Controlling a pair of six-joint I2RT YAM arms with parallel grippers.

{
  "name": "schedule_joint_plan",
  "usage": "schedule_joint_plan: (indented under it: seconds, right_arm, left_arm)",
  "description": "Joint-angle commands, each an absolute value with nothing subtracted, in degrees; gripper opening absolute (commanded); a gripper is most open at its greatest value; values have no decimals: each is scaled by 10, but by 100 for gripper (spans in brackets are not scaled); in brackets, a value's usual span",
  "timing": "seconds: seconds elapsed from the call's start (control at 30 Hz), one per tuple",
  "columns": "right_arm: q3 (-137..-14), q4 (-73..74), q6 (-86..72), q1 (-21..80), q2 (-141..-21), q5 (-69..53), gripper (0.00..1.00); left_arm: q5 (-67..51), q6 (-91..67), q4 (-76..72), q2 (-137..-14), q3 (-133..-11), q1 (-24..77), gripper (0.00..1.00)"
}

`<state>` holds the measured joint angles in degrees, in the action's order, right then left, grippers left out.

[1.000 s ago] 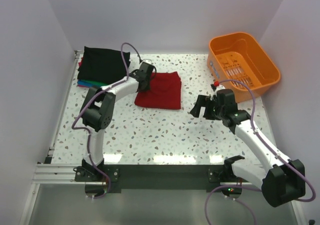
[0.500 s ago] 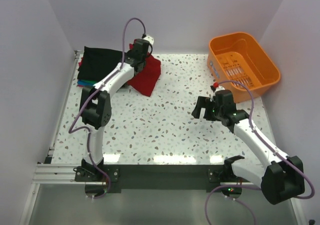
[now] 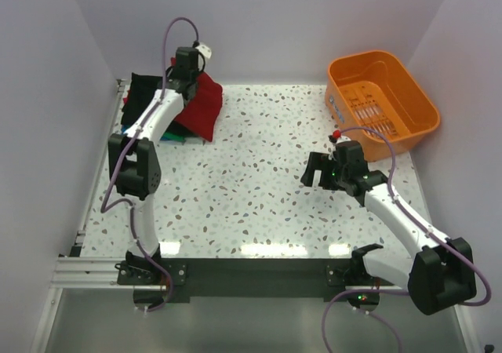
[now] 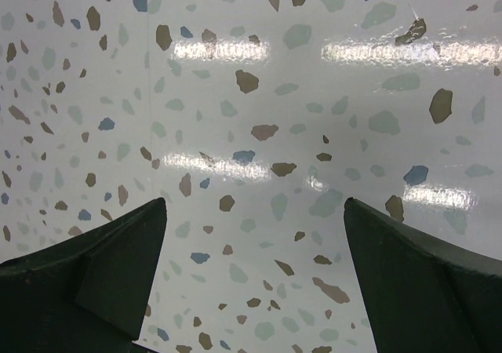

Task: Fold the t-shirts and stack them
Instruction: Neatly place the folded tshirt to the corner

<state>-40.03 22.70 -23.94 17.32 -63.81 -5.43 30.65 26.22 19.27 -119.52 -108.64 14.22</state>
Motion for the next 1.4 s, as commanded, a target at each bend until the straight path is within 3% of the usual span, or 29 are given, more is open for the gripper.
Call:
schedule_joint_plan:
  seconds: [0.0, 0.5, 0.93, 1.03, 1.07, 1.13, 1.37]
  right_arm:
    - [-401, 213, -234, 176, -645, -45, 99]
    - [-405, 203, -235, 175, -680, -45, 99]
    - [-418, 206, -236, 175, -709, -33, 99]
    - [-417, 206, -238, 175, -708, -35, 99]
    - [-417, 207, -239, 176, -704, -37, 99]
    - [-417, 212, -240, 175, -699, -40, 99]
    - [-422, 233, -245, 175, -646, -47, 99]
  left_arm:
    - [295, 286, 167, -1111, -1113, 117, 0]
    - [190, 250, 173, -1081, -1077, 16, 0]
    - [192, 209, 163, -1193, -1081, -56, 0]
    - [210, 190, 163, -1213, -1091, -69, 16]
    - [215, 175, 163, -1216, -1097, -73, 54]
    - [229, 158, 175, -1223, -1107, -79, 100]
    - [201, -16, 271, -1173, -1218, -80, 100]
